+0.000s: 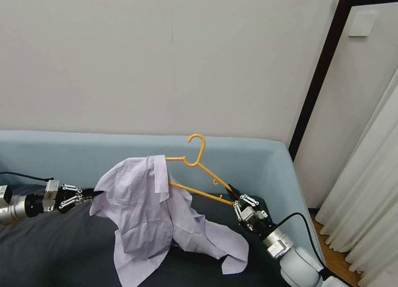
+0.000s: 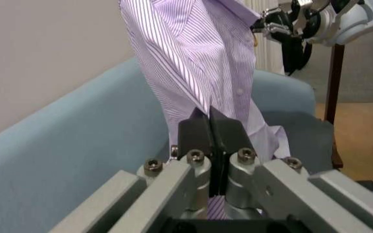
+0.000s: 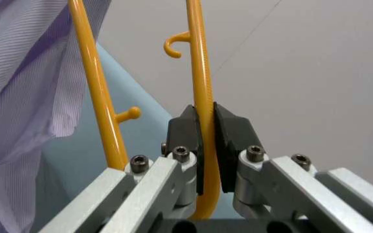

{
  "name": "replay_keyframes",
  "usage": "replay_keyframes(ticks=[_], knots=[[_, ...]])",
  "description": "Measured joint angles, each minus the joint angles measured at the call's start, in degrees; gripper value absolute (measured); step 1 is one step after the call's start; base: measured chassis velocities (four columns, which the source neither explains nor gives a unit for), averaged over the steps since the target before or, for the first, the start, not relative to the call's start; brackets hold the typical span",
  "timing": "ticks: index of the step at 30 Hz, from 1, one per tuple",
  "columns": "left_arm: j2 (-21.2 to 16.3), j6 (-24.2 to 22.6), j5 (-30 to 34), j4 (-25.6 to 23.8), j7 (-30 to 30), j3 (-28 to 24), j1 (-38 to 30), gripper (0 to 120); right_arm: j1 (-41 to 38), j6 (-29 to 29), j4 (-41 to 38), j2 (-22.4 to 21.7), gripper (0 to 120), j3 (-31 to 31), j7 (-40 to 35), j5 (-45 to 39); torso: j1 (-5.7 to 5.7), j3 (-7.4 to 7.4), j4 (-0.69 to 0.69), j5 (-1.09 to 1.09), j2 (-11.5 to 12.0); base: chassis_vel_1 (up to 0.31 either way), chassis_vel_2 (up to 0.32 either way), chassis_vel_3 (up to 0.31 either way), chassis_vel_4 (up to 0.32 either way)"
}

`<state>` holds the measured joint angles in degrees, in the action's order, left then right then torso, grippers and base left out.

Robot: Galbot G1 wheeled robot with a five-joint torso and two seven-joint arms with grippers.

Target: Pick up the clothes from the sofa and hang them on the clothes hanger.

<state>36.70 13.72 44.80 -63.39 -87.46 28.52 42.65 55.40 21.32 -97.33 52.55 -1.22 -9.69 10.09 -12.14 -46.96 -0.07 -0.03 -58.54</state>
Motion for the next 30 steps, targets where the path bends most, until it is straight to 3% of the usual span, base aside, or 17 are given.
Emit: replay_keyframes(ticks=[12, 19, 30], knots=[[-0.8, 1.02, 0.28, -2.52, 1.05, 0.47, 1.6, 0, 2.0, -2.39, -1.76, 1.21, 5, -5.73, -7.72, -10.03, 0.0, 0.0, 0.0, -0.01, 0.0, 0.0, 0.0, 0.0, 0.0], [-2.5, 1.83, 2.69, -4.63, 3.5, 0.47, 2.03, 0, 2.13, 1.13, 0.84, 3.27, 5, -6.96, -5.2, -5.8, 0.0, 0.0, 0.0, 0.0, 0.0, 0.0, 0.0, 0.0, 0.0], [-3.69, 2.79, 3.51, -5.82, 4.28, 0.47, 2.41, 0, 2.3, 3.25, 1.18, 5.32, 5, -8.04, -4.86, -6.53, 0.0, 0.0, 0.01, -0.01, 0.0, 0.0, 0.0, 0.0, 0.0]])
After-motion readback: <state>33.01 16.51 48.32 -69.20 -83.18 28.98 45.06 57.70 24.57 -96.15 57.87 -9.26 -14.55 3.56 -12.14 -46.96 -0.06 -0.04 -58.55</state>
